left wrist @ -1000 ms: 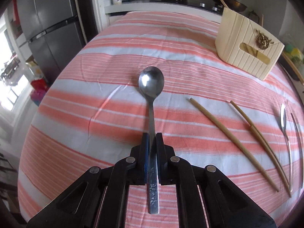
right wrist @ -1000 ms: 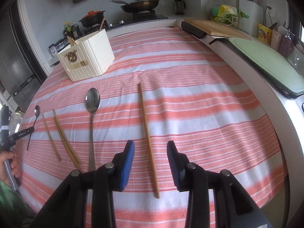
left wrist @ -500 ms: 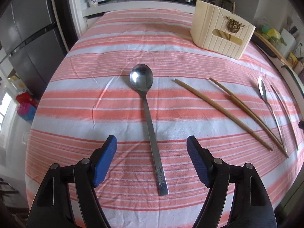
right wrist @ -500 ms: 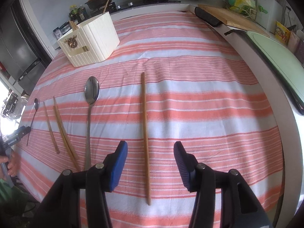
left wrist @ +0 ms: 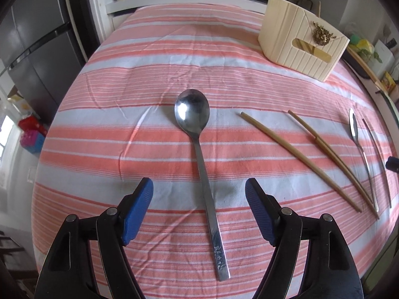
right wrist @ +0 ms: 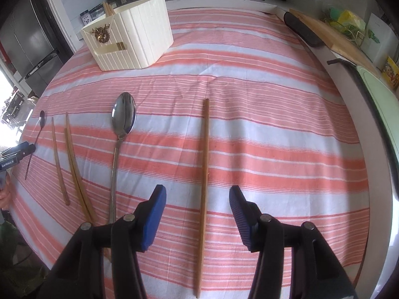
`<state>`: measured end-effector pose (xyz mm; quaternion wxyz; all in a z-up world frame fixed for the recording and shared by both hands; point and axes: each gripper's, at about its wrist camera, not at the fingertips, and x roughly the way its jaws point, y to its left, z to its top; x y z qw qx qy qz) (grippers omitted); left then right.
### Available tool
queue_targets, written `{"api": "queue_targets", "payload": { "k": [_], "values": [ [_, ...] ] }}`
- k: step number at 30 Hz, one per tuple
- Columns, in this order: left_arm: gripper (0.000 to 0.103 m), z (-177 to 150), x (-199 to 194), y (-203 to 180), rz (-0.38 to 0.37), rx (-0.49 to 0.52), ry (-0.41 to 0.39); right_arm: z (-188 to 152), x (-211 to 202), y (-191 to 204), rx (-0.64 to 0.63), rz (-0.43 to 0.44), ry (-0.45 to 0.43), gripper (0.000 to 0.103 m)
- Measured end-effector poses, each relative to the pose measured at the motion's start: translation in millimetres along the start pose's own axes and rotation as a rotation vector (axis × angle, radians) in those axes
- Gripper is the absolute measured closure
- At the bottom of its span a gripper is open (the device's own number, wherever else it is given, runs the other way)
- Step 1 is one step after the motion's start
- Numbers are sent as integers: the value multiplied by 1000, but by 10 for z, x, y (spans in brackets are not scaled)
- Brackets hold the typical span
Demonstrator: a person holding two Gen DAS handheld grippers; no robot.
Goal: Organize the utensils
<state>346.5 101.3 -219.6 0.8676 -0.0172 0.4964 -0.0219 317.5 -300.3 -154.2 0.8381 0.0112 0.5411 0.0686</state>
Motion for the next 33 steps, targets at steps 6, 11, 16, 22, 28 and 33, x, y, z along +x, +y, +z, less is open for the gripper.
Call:
{"api": "queue_targets", "payload": {
  "k": [6, 11, 16, 22, 28, 33],
  "values": [
    [25, 56, 64, 86, 7, -47, 10, 147, 276, 34, -51, 15, 102, 49],
    [25, 196, 166, 44, 12, -46, 20, 327, 408, 40, -84, 5, 115, 49],
    [29, 431, 319, -45, 69, -44, 22, 588, 522, 8, -69, 5, 109, 51],
    [68, 641, 396, -55, 58, -52, -2, 921, 649, -45, -51, -38, 100, 96],
    [68, 648, 122, -79, 32, -42, -81, 1127, 458, -133, 24, 35, 0, 97],
    [68, 579, -384, -140, 2, -18, -201, 1109, -52, -49, 35, 78, -146, 97]
  ]
}}
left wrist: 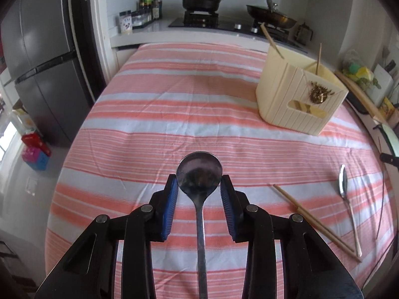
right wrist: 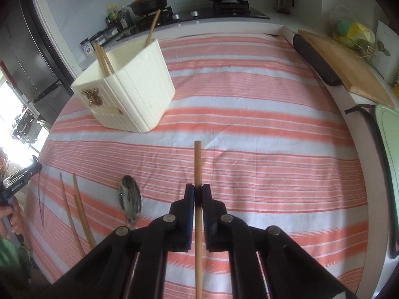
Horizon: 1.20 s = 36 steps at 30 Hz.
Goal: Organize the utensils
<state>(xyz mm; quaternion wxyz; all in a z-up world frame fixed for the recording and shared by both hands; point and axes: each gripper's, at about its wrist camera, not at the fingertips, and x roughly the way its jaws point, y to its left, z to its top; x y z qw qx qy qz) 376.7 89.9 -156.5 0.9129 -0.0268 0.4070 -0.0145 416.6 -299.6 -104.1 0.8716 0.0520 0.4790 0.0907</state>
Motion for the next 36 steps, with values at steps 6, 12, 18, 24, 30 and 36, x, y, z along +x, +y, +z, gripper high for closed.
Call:
{"api": "queue_targets", "payload": {
  "k": [6, 12, 18, 24, 30, 36],
  "values": [
    [68, -18, -598, -25, -59, -4, -130, -258, -746, 301, -69, 7, -203, 97],
    [99, -31, -988, -70, -110, -6, -204, -507, -1312, 569, -136, -11, -369, 97],
    [100, 2, -1068, -119, -135, -18, -207, -589, -1547, 684, -153, -15, -449, 97],
    [98, -91, -895, -236, -153, 89, -130, -655, -1671, 649, -131, -10, -468, 97],
    [56, -425, -774, -609, -173, 389, -50, -723, -1773, 561, -108, -5, -483, 97],
    [35, -1166, -668, -1144, -173, 984, 23, -804, -1779, 454, -61, 20, -474, 97]
  ]
}}
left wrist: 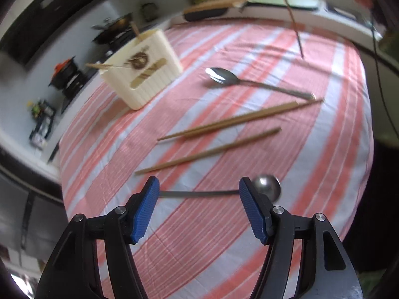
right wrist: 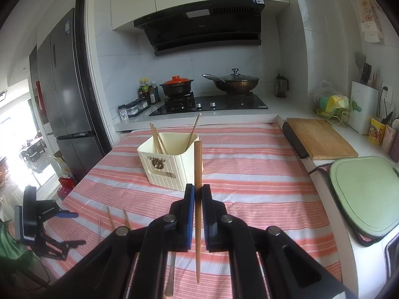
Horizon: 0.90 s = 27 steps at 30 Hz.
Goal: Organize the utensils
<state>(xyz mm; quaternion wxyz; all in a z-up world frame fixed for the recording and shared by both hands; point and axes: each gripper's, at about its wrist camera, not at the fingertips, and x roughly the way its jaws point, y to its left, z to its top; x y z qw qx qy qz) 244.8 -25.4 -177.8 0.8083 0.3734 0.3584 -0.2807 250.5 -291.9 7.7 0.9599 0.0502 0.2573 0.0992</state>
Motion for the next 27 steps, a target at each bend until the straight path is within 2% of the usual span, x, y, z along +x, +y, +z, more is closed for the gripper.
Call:
{"api": "queue_targets", "payload": {
  "k": [2, 6, 8, 10, 13, 16, 19, 22, 25, 27],
  "values": [
    [35, -48, 30, -146, -43, 94, 16, -22, -9, -29, 19, 1, 3, 97],
    [33, -95, 158, -242, -131, 155, 65, -64, -53, -70, 43, 5, 0, 97],
    [33, -71, 318, -317, -102, 185, 90, -72, -61, -74, 50, 7, 0, 97],
    [32, 37, 414, -297, -104, 136, 65, -75, -63, -71, 49, 7, -2, 97],
    [34, 280, 596, -139, -130, -38, 34, -75, -70, -82, 54, 8, -5, 97],
    [39, 412, 815, -40, -182, -129, 53, -78, -68, -97, 58, 5, 1, 97],
    [39, 422, 844, 24, -225, -138, 60, -89, -84, -129, 66, 5, 6, 97],
    [38, 378, 871, 93, -234, -113, 86, -117, -116, -152, 69, 3, 3, 97],
    [27, 385, 944, 180, -265, -108, 123, -150, -100, -188, 82, 6, 10, 97],
    [25, 382, 985, 235, -299, -116, 159, -167, -83, -213, 91, 5, 15, 97]
  ]
}}
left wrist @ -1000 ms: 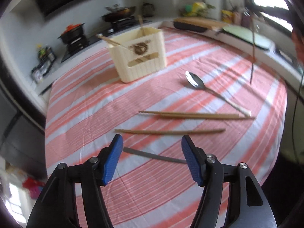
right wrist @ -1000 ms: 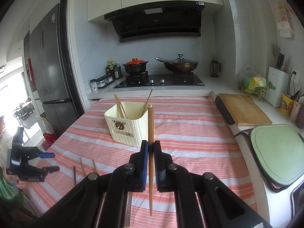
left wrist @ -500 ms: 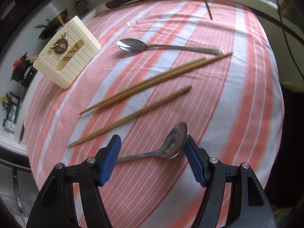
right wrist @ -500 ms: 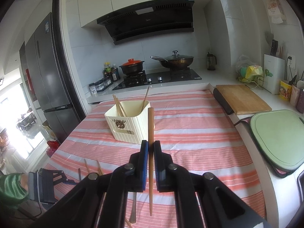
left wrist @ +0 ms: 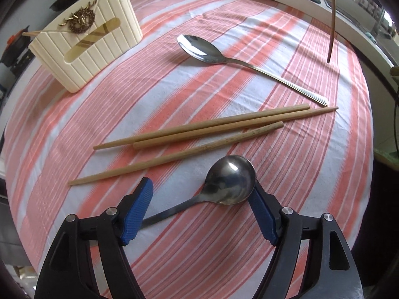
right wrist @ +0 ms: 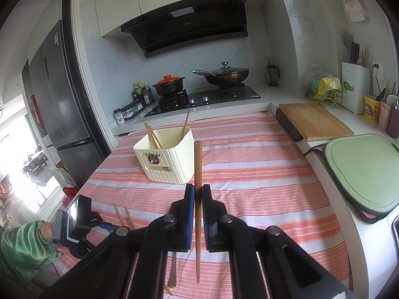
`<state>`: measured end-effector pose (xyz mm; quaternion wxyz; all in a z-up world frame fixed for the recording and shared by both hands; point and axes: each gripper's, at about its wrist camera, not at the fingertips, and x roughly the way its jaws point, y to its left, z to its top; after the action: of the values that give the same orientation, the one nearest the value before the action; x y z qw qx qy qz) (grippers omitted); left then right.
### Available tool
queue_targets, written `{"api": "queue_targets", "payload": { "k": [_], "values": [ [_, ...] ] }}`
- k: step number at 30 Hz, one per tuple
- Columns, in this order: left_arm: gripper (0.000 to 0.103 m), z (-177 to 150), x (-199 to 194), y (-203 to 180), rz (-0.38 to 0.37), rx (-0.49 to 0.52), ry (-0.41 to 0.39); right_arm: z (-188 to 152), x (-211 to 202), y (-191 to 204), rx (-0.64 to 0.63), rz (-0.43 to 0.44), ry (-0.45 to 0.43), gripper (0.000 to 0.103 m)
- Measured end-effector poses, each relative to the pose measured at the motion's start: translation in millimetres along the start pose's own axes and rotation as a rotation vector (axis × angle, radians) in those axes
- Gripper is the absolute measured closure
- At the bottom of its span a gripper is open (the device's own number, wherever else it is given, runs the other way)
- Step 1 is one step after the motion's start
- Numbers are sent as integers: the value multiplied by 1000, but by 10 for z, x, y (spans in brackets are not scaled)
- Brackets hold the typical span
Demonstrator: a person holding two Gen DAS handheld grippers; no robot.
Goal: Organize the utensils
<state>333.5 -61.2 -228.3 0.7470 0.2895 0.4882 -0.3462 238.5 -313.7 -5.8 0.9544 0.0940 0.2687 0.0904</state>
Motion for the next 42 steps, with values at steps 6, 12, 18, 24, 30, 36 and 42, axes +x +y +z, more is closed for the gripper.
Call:
{"api": "queue_targets", "payload": {
  "k": [6, 12, 18, 24, 30, 36, 42],
  "values": [
    [49, -69, -53, 6, -35, -168, 79, -27, -26, -40, 10, 0, -5, 97],
    [58, -132, -112, -149, -74, -425, 155, -60, 9, -110, 27, 1, -5, 97],
    [56, 3, -51, 54, -74, -609, 147, -65, 39, -117, 33, 12, 0, 97],
    [50, 219, -167, 177, -109, -383, 65, -73, -47, -120, 44, 18, -13, 97],
    [28, -84, -472, -291, -117, 96, 56, -88, -88, -176, 57, 4, -15, 97],
    [31, -245, -335, -405, -81, 199, 117, -95, 1, -222, 90, 7, 1, 97],
    [56, -42, -136, 243, 0, -90, 64, -76, -10, -91, 72, 25, -4, 97]
  ]
}}
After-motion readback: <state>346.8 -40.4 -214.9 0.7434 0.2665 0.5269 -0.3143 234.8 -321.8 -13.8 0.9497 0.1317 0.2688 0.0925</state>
